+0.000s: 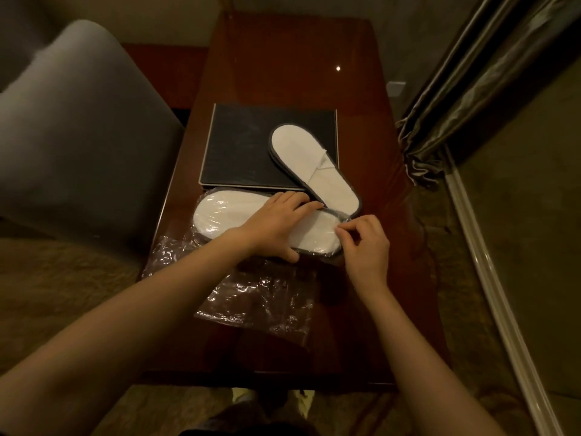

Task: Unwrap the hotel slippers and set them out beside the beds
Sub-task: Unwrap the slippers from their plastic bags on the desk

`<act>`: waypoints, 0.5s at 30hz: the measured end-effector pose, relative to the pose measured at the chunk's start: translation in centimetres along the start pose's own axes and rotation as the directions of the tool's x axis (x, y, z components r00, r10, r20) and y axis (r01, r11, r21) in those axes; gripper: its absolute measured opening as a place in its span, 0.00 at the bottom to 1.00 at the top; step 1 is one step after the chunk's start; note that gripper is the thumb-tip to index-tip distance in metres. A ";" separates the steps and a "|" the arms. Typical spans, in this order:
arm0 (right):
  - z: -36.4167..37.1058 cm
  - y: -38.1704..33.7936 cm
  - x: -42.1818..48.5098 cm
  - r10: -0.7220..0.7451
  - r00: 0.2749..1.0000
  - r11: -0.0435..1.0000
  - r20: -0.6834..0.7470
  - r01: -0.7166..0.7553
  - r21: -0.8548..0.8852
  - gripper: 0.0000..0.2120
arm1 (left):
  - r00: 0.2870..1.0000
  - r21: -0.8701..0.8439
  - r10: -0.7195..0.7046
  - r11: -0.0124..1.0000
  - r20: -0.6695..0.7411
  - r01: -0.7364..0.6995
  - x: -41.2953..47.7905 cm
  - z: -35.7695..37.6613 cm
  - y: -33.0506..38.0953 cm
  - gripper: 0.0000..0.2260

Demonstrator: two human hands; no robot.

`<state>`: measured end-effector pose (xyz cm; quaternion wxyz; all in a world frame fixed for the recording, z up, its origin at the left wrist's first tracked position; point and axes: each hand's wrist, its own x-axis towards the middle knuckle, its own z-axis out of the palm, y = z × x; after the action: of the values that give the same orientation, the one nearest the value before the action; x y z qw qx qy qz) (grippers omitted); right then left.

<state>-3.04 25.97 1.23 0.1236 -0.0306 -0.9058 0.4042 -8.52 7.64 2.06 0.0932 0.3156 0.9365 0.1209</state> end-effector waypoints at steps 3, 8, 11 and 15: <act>-1.3 -1.2 1.0 -0.076 0.997 0.997 0.000 0.076 0.026 0.01 | 0.999 -0.015 -0.021 1.000 -0.048 0.020 -0.6 -1.2 0.2 0.46; -3.4 -2.3 1.9 0.011 0.992 0.968 -0.123 0.020 0.251 0.04 | 0.990 -0.058 -0.055 0.997 -0.127 0.048 -1.6 -3.0 0.2 0.46; -4.0 -2.2 1.6 0.278 0.951 0.863 -0.137 -0.185 0.470 0.05 | 0.980 -0.120 -0.093 0.990 -0.176 0.073 -2.4 -3.9 -0.1 0.47; -4.0 -2.5 0.7 0.332 0.941 0.800 -0.065 -0.244 0.547 0.05 | 0.977 -0.059 -0.067 0.997 -0.202 0.056 -3.2 -4.5 0.0 0.47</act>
<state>-2.60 27.26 5.75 0.1352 -0.1645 -0.7301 0.6493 -7.20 4.94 6.66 0.0089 0.2699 0.9469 0.1745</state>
